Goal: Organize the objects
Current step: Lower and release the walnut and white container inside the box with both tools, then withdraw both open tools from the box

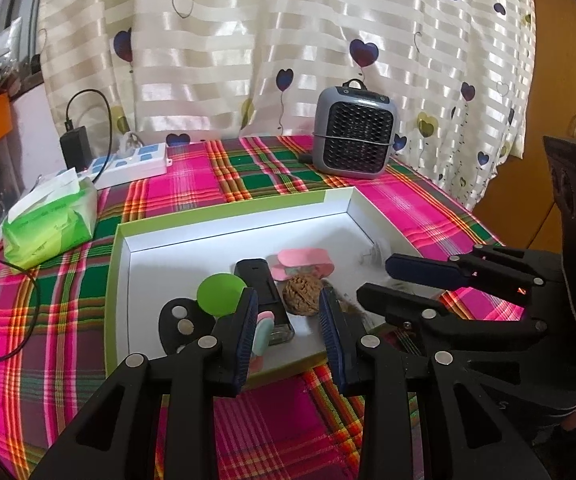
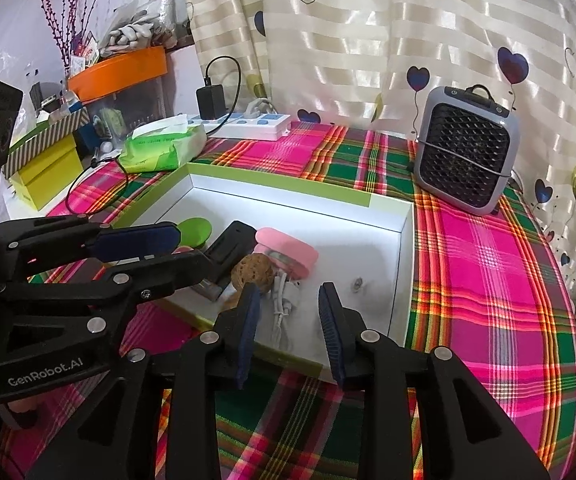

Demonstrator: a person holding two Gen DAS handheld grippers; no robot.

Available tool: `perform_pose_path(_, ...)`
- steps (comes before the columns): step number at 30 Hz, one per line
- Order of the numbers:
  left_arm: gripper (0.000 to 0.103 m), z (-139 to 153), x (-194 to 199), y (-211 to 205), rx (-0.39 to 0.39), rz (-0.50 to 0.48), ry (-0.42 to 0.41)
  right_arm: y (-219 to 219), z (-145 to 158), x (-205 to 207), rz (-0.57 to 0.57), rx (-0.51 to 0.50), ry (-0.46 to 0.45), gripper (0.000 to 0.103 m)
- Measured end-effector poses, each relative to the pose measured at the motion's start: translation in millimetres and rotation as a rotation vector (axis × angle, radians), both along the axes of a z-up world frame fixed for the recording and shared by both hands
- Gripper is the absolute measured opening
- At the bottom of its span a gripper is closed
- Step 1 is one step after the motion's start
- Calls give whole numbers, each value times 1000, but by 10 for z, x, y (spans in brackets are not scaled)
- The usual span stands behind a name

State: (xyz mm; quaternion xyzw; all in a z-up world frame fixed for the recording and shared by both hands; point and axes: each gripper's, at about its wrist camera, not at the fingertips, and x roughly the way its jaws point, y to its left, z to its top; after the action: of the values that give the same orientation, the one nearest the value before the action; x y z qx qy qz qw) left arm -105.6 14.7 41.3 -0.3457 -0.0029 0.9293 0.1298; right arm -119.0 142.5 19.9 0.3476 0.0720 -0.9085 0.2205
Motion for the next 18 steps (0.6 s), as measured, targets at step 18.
perform_pose_path(18,29,150,285,30,-4,28,2,38,187,303,-10,-7,46,33)
